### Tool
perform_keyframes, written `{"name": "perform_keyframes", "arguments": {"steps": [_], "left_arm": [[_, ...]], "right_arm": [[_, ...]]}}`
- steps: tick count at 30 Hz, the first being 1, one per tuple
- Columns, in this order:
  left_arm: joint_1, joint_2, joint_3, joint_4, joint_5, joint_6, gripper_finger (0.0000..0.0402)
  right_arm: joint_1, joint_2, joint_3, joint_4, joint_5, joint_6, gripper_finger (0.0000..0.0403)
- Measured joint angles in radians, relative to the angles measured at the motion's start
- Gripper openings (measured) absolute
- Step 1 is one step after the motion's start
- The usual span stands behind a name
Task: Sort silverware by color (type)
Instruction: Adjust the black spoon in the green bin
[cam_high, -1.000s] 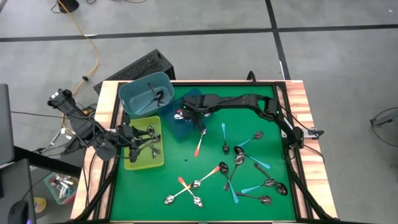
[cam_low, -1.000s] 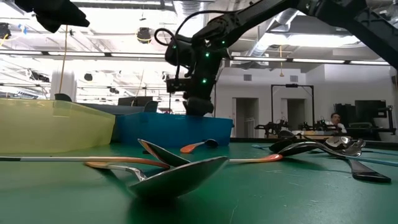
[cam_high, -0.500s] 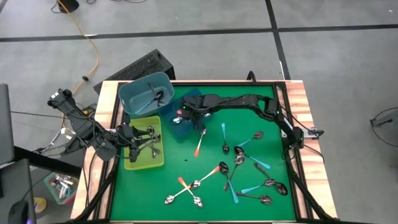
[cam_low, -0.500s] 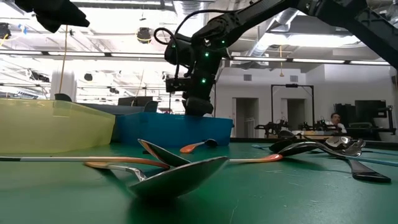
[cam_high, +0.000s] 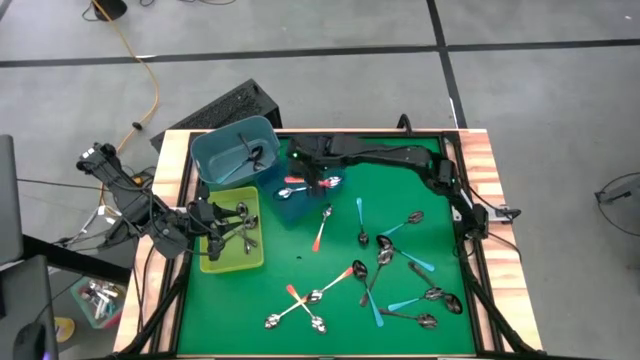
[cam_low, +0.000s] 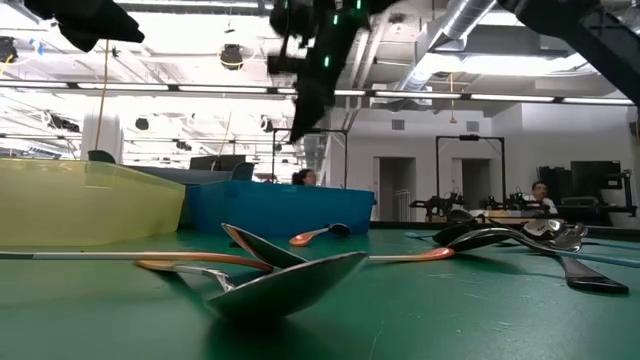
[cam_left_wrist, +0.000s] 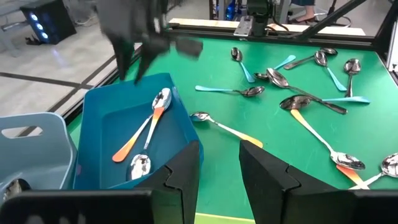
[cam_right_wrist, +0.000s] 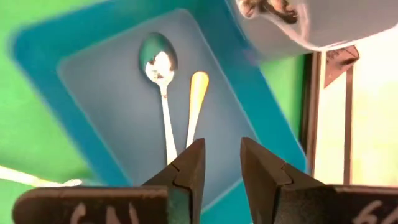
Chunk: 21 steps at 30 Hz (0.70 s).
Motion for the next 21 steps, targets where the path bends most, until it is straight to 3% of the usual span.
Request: {"name": "perform_keyframes", "arguments": {"steps": [6,14,21], "left_arm": [[0.000,-0.027,0.000,0.025,0.003,0.021,0.0101],[-0.005,-0.136,0.000,0.058,0.001,0.072,0.0101],[-0.005,-0.193,0.000,0.052,0.008,0.133,0.0101]], "right_arm": [[0.030,-0.015,0.202,-0.267,-0.002,0.068,0.0112],[0.042,-0.202,0.097,-0.484,0.020,0.243,0.0112],[0.023,-0.280,0.007,-0.526,0.015,0.282,0.0112]]}}
